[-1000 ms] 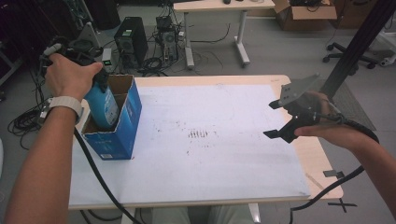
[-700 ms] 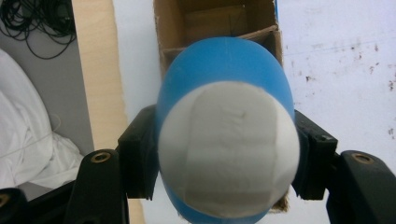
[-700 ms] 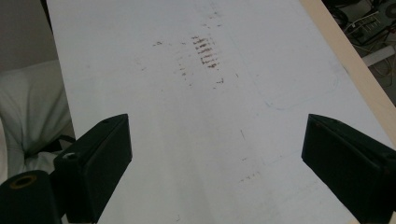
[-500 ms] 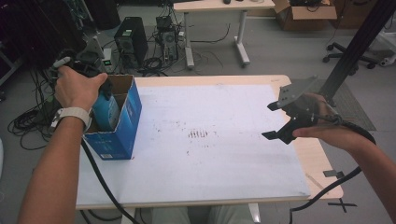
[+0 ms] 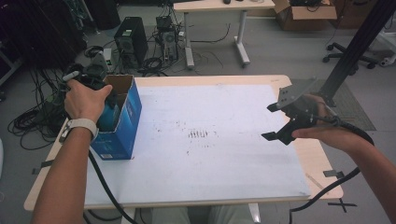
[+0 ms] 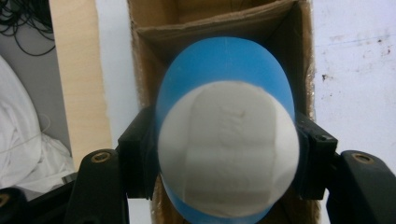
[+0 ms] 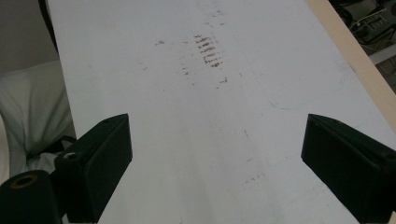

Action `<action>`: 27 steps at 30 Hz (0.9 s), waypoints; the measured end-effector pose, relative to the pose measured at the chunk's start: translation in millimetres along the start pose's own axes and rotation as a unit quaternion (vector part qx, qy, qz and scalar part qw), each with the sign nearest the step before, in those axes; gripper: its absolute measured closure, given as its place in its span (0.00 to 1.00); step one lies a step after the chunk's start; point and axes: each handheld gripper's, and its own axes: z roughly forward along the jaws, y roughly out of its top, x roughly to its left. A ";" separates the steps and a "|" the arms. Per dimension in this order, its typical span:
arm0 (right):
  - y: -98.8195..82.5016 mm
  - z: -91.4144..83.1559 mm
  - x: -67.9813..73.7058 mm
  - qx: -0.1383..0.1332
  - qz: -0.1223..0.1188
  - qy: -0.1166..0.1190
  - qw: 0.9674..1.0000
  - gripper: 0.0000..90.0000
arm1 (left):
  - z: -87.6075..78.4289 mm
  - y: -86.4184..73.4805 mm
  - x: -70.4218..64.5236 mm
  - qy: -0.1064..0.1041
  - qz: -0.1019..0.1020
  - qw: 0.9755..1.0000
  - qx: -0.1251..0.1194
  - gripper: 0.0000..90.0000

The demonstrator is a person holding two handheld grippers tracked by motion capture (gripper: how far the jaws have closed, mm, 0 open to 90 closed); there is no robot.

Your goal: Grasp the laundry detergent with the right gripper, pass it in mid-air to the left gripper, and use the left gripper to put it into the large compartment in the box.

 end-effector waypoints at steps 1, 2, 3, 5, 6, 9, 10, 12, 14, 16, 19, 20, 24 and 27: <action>-0.1 0.5 0.0 0.000 0.000 0.000 1.000 0.10 | 2.2 -0.6 -0.3 -0.001 -0.001 1.000 0.001 0.42; -0.1 0.8 0.0 0.001 0.000 0.001 1.000 0.10 | 4.3 -1.1 -0.8 0.000 -0.001 1.000 0.001 0.42; -0.1 1.0 0.0 0.000 0.000 0.001 1.000 0.10 | 6.2 -1.6 -1.2 0.001 -0.002 1.000 0.001 0.42; -0.1 1.0 -0.2 0.000 0.000 0.001 1.000 0.10 | 9.8 -2.5 -1.7 0.001 -0.004 1.000 0.001 0.42; -0.2 0.9 -0.6 0.000 0.000 0.001 1.000 0.10 | 11.4 -3.0 -1.9 0.001 -0.006 1.000 0.002 0.42; -0.3 1.1 -0.5 0.000 0.002 0.001 1.000 0.10 | 15.8 -4.2 -2.5 0.001 -0.005 1.000 0.005 0.42; -0.4 1.3 -0.6 -0.001 0.002 0.001 1.000 0.10 | 17.2 -4.7 -2.7 0.001 -0.006 1.000 0.006 0.42; -0.7 1.6 -0.6 0.000 0.002 0.001 1.000 0.10 | 20.1 -5.5 -3.0 0.002 -0.005 1.000 0.008 0.42; -0.9 2.0 -0.3 0.000 0.002 0.002 1.000 0.10 | 23.2 -6.6 -2.9 0.002 -0.005 1.000 0.010 0.42; -1.1 2.4 0.0 0.001 0.002 0.003 1.000 0.10 | 25.8 -7.4 -3.2 0.003 -0.004 1.000 0.014 0.42; -1.0 2.5 -0.1 0.001 0.002 0.004 1.000 0.10 | 29.2 -8.1 -2.8 0.002 -0.004 1.000 0.017 0.42; -0.9 2.6 -0.1 0.001 0.002 0.004 1.000 0.10 | 29.8 -8.2 -2.6 0.001 -0.005 1.000 0.018 0.42; -1.0 3.0 -0.3 0.000 0.002 0.004 1.000 0.10 | 31.7 -7.9 -2.4 0.001 -0.005 1.000 0.017 0.42; -1.5 3.0 -1.3 -0.003 0.005 0.001 1.000 0.10 | 32.6 -7.4 -2.4 0.001 -0.004 1.000 0.017 0.42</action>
